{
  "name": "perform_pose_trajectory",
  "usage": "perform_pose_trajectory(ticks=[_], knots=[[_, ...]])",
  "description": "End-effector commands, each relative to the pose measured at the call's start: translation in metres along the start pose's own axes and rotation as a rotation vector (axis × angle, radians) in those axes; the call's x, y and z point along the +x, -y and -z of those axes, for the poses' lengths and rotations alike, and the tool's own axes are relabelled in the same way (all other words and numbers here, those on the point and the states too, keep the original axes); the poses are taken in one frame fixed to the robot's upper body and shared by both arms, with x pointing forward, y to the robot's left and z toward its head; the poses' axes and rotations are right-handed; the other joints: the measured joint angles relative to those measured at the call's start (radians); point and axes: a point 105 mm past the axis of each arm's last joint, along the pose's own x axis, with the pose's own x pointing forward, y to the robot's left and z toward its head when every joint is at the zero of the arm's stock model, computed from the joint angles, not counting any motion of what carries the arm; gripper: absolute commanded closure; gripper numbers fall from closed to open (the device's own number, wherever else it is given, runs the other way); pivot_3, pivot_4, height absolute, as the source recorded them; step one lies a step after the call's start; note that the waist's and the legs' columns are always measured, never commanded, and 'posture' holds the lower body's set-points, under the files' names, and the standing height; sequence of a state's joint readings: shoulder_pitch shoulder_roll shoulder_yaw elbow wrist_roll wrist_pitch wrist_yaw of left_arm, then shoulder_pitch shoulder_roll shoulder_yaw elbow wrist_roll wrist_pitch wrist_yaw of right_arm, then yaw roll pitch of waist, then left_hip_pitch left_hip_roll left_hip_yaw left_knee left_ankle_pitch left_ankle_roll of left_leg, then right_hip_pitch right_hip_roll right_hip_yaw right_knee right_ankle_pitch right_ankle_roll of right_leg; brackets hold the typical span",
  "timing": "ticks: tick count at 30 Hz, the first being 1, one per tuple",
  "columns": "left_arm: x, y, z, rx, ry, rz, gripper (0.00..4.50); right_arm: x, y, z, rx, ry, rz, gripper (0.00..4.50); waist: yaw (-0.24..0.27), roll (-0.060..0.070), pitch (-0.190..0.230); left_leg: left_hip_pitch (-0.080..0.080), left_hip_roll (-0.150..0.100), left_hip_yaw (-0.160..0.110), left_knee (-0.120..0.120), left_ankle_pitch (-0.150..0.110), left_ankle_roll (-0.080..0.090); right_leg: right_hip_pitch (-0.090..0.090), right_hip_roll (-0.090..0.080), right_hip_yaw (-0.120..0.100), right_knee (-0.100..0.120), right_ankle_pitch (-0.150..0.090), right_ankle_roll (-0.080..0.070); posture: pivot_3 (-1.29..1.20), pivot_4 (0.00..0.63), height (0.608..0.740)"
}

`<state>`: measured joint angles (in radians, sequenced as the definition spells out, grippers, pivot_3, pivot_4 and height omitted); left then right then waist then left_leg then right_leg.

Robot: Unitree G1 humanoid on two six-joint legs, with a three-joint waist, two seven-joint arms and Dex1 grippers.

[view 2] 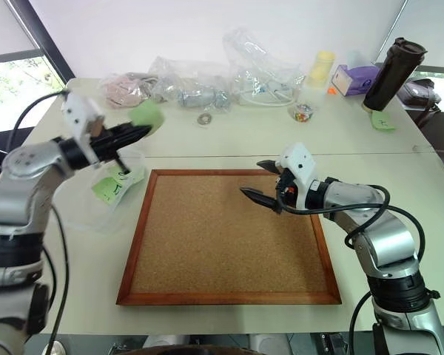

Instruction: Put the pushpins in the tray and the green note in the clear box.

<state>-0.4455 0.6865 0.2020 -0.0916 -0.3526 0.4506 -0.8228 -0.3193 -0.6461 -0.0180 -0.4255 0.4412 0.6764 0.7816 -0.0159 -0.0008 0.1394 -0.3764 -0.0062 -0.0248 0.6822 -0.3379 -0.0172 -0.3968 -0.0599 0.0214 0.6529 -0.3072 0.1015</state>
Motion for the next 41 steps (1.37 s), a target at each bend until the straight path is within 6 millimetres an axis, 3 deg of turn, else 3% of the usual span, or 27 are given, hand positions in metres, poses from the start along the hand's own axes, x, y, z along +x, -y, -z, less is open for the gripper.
perform_pose_trajectory(ticks=[1,4,6,9,12,15,18,20,31,32,36,41], knots=[[-0.029,-0.030,0.009,0.010,-0.056,-0.152,4.50,0.002,-0.002,-0.010,-0.036,0.038,-0.017,0.58,0.005,0.000,0.000,0.000,-0.001,-0.001,0.000,0.000,0.000,0.000,-0.001,-0.001,0.000,0.000,0.000,0.00,0.150,0.740],[-0.047,-0.044,0.034,-0.034,-0.127,-0.227,4.50,0.003,-0.002,-0.009,-0.040,0.035,-0.030,0.58,0.006,0.000,0.000,0.000,-0.002,-0.001,0.000,0.000,0.000,0.001,-0.002,-0.001,0.000,0.000,0.000,0.00,0.150,0.740],[-0.051,-0.040,0.052,-0.066,-0.169,-0.213,4.50,0.003,-0.001,-0.008,-0.046,0.029,-0.034,0.58,0.006,0.000,0.000,0.000,-0.003,-0.001,0.000,0.000,0.000,0.001,-0.003,-0.001,-0.001,0.000,0.000,0.00,0.150,0.740],[-0.048,-0.015,0.073,-0.146,-0.223,-0.120,4.50,0.002,0.002,-0.009,-0.058,0.024,-0.030,0.58,0.005,0.000,0.000,0.000,-0.003,-0.001,0.000,0.000,0.000,0.001,-0.003,-0.001,-0.001,0.000,0.000,0.00,0.150,0.740],[-0.050,-0.002,0.080,-0.178,-0.236,-0.074,3.55,0.000,0.005,-0.010,-0.069,0.019,-0.022,0.52,0.004,0.000,0.000,-0.001,-0.003,-0.001,-0.001,0.000,0.000,0.000,-0.003,-0.001,-0.001,0.000,0.000,0.00,0.150,0.740],[-0.054,0.000,0.083,-0.185,-0.249,-0.062,2.20,-0.002,0.007,-0.009,-0.072,0.013,-0.016,0.52,0.004,0.000,0.000,-0.001,-0.003,-0.002,-0.001,0.000,-0.001,0.000,-0.003,-0.001,-0.001,0.000,0.000,0.00,0.150,0.740],[-0.057,-0.007,0.073,-0.180,-0.225,-0.074,0.75,-0.006,0.010,-0.007,-0.075,-0.001,-0.008,0.52,0.003,0.000,0.000,-0.001,-0.003,-0.002,-0.002,0.000,-0.001,0.000,-0.004,0.000,-0.001,0.000,0.000,0.00,0.150,0.740],[-0.059,-0.010,0.065,-0.178,-0.210,-0.073,0.04,-0.009,0.012,-0.005,-0.076,-0.011,-0.005,0.52,0.002,0.000,0.000,-0.001,-0.003,-0.002,-0.002,0.000,-0.001,0.000,-0.004,0.000,-0.001,0.000,0.000,0.00,0.150,0.740],[-0.050,0.008,-0.018,-0.122,-0.104,0.150,0.04,-0.033,0.026,0.001,-0.069,-0.065,0.032,0.52,0.004,0.000,0.001,-0.002,-0.003,-0.002,-0.002,0.000,0.000,0.000,-0.005,0.000,-0.001,0.000,0.000,0.00,0.150,0.740],[-0.048,0.011,-0.020,-0.127,-0.099,0.169,0.04,-0.035,0.026,0.001,-0.064,-0.069,0.032,0.52,0.004,0.000,0.001,-0.002,-0.003,-0.002,-0.002,0.000,0.000,0.000,-0.005,0.000,-0.001,0.000,0.000,0.00,0.150,0.740],[-0.038,0.058,-0.030,-0.100,-0.103,0.427,0.04,-0.063,0.016,0.002,-0.056,-0.130,0.020,0.52,0.006,0.000,0.001,-0.002,-0.003,-0.002,-0.002,0.000,-0.001,0.000,-0.004,-0.001,-0.002,0.000,0.000,0.00,0.150,0.740],[-0.036,0.081,-0.025,-0.068,-0.133,0.542,0.04,-0.082,0.008,-0.003,-0.045,-0.156,0.029,0.52,0.002,0.001,0.001,-0.003,-0.003,-0.002,-0.002,-0.001,0.001,0.000,-0.003,0.000,-0.003,0.000,0.000,0.00,0.150,0.740]])
